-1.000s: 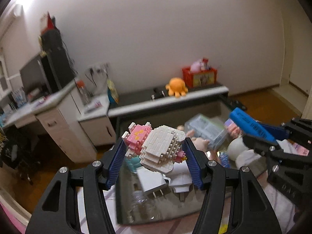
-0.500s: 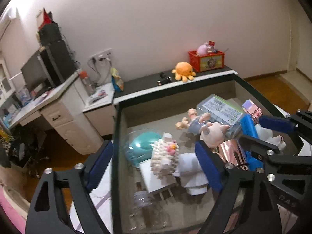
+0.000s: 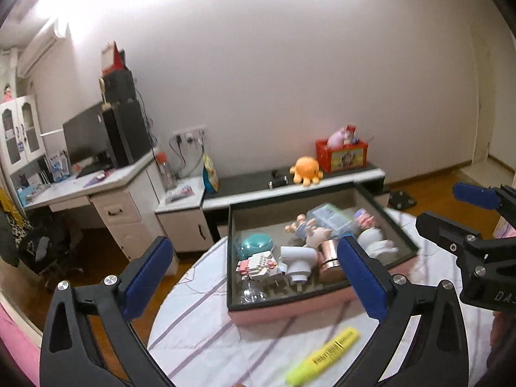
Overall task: Organize rigid objects
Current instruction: 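Withdraw both tools from the box back toward the remaining items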
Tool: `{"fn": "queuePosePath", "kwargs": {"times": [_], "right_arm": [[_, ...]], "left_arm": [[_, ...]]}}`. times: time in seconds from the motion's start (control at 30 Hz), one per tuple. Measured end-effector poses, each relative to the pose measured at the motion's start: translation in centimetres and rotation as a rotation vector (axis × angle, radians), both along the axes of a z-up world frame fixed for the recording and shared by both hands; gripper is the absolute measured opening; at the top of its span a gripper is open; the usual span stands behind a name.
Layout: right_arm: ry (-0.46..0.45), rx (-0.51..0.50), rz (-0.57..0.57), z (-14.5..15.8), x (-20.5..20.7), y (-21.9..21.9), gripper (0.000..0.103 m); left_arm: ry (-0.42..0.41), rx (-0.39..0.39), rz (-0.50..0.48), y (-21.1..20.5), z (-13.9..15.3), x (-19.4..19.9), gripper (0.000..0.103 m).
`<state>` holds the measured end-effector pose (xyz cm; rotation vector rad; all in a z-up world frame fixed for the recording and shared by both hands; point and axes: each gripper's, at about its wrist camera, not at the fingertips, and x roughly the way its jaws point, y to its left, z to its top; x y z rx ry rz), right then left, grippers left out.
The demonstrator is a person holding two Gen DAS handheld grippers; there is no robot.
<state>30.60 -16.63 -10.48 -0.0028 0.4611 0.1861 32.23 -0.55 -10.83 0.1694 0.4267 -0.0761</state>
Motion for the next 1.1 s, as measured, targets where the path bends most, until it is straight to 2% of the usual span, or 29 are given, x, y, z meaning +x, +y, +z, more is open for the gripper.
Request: {"fn": "queuePosePath", "kwargs": {"times": [0.13,0.33,0.37,0.4,0.53,0.7,1.1], "right_arm": [[-0.067,-0.005,-0.027,1.5,-4.0,-0.6,0.084],[-0.159,0.006,-0.074,2.6,-10.1,-1.4,0.086],[-0.170,0.008,-0.078,2.7,-11.1,-1.5,0.090],[-0.176,0.007,-0.085,2.8,-11.9,-1.4,0.103],[-0.231,0.001,-0.106,2.9,-15.1,-1.1,0.103],[-0.247,0.017,-0.122,2.8,-17.8,-1.0,0.103],[-0.278,0.010,-0.109,3.1,-20.9,-0.2,0.103]], "left_arm": [[-0.068,-0.017,0.016,-0.1,1.5,-4.5,0.103],[-0.142,-0.076,-0.011,-0.4,2.7,-11.2,0.103],[-0.151,-0.080,-0.014,-0.6,2.7,-12.3,0.103],[-0.159,-0.082,-0.014,-0.7,2.7,-12.9,0.103],[-0.184,-0.069,-0.009,-1.0,2.8,-15.9,0.103],[-0.206,-0.110,0.003,-0.1,3.2,-18.6,0.103],[-0.263,-0.084,0.022,0.2,3.7,-22.6,0.103]]}}
